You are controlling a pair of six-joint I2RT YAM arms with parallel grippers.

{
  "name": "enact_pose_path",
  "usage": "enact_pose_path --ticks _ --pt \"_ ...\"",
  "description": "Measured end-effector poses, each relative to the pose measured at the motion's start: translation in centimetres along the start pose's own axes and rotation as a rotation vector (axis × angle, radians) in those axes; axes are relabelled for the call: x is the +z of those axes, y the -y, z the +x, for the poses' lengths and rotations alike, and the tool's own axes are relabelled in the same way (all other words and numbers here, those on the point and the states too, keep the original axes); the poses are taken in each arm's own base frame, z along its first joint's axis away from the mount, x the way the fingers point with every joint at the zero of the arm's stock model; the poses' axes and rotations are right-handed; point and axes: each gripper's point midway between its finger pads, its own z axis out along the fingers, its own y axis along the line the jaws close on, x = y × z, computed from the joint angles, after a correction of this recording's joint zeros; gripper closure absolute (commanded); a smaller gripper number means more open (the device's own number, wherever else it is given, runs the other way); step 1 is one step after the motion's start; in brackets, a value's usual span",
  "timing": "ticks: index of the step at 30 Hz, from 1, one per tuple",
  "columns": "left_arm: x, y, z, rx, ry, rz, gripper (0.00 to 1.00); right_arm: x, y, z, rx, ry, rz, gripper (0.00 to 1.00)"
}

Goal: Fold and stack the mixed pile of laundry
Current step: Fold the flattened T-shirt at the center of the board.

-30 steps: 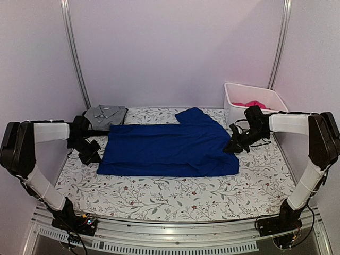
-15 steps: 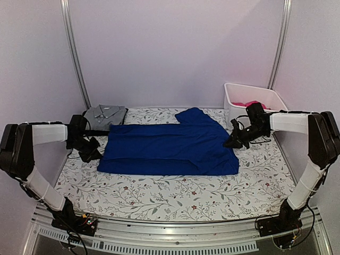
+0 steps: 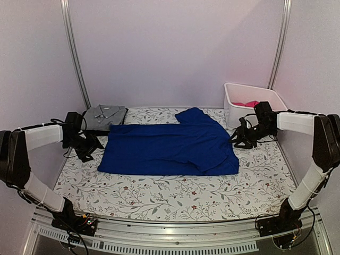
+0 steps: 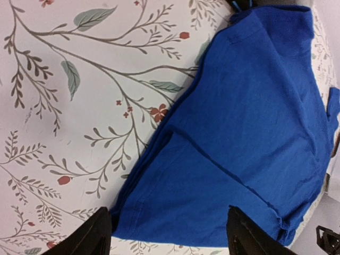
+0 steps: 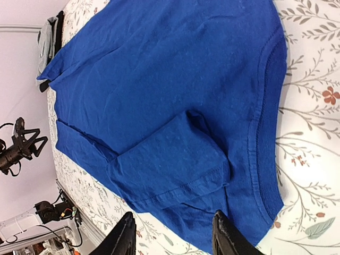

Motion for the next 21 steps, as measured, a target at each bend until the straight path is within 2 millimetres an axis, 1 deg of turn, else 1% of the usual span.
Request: enact_pose_path --ticks 2,3,6,8,10,13,15,17,19,21 --pt "-0.3 0.8 0.3 0.037 -0.003 0.043 0.28 -0.5 0.3 1.1 -0.007 -0.006 0.003 0.57" --pt "-0.4 1.1 0.6 0.051 -0.011 0.058 0.3 -0.5 0.5 1.9 -0.006 -0.018 0.006 0.6" --pt "0.1 2.0 1.8 0.102 -0.054 0.096 0.35 0.0 1.6 3.9 0.015 -0.063 0.016 0.64" --pt "0.9 2.8 2.9 0.144 -0.095 0.12 0.38 0.3 2.0 4.7 0.027 -0.083 0.019 0.65" --pt "2.2 3.5 4.6 0.191 -0.152 0.127 0.4 0.7 2.1 5.1 0.031 -0.097 0.015 0.66" --pt "4.0 3.6 6.8 0.239 -0.225 0.104 0.45 1.8 2.5 5.5 0.029 -0.124 0.017 0.66" --pt "4.9 3.2 7.8 0.251 -0.253 0.08 0.47 2.8 3.1 6.1 0.039 -0.156 0.03 0.66" --pt "5.1 3.0 7.7 0.249 -0.247 0.068 0.49 3.8 4.2 6.8 0.057 -0.189 0.059 0.66" --pt "5.2 2.8 7.6 0.249 -0.241 0.057 0.51 4.3 5.3 7.6 0.071 -0.212 0.086 0.68" --pt "5.2 2.6 7.5 0.247 -0.235 0.049 0.53 4.4 5.6 7.9 0.068 -0.219 0.09 0.69"
